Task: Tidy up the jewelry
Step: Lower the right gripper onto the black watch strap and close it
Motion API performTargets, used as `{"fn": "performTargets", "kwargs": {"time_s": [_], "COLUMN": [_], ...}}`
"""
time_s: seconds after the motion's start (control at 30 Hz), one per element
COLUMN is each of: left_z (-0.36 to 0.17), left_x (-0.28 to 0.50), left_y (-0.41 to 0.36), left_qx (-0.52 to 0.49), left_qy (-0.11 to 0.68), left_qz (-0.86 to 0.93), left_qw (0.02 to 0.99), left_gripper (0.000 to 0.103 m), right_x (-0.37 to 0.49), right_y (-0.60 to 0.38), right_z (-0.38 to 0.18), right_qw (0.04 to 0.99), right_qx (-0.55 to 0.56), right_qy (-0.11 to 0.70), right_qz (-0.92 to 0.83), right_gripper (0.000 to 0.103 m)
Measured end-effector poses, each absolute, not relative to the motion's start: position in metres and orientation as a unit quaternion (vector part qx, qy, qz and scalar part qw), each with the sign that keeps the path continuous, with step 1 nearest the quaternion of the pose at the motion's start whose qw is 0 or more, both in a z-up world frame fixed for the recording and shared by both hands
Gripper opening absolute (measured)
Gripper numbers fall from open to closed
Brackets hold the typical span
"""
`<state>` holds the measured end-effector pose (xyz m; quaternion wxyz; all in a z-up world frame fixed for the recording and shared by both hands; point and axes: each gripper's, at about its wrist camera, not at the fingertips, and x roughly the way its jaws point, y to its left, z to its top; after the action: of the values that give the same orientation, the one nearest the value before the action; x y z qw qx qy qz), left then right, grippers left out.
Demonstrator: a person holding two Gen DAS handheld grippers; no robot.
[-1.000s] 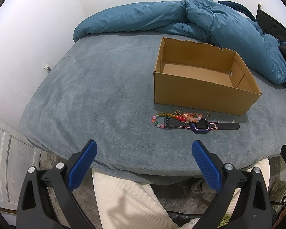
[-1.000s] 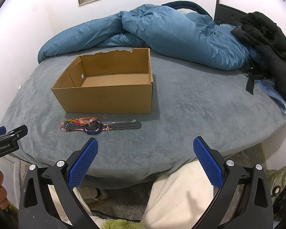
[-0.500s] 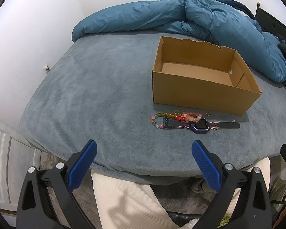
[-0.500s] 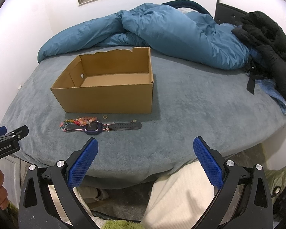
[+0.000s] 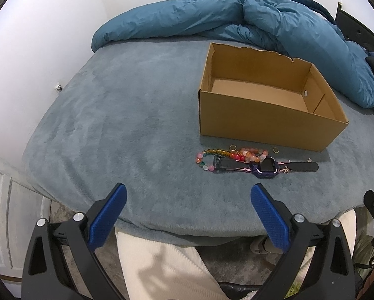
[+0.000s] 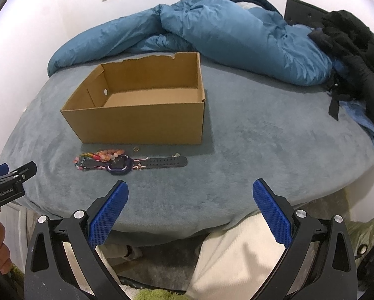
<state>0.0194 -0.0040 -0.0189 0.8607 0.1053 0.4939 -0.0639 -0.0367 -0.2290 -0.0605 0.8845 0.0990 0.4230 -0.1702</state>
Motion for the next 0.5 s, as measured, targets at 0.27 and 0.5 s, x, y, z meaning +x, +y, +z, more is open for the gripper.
{"fn": "performTargets", "kwargs": {"time_s": [0.27, 0.5], "left_z": [-0.047, -0.073], "left_x": [0.042, 0.061], "left_y": [-0.006, -0.007], "left_qx": [0.101, 0.095], "left_qy": [0.510, 0.512], "left_qz": [-0.069, -0.084], "left_qw": [0.851, 0.850], "left_gripper": [0.097, 0.097], "right_x": [-0.013, 0.008], "right_y": [-0.235, -0.244], "right_z": [-0.081, -0.104], "right_qw": [0.877, 0.875], "right_qx": [0.114, 0.132], "right_qy": [0.439, 0.446], "right_qz": [-0.157, -0.138], "right_gripper": [0.096, 0.096]}}
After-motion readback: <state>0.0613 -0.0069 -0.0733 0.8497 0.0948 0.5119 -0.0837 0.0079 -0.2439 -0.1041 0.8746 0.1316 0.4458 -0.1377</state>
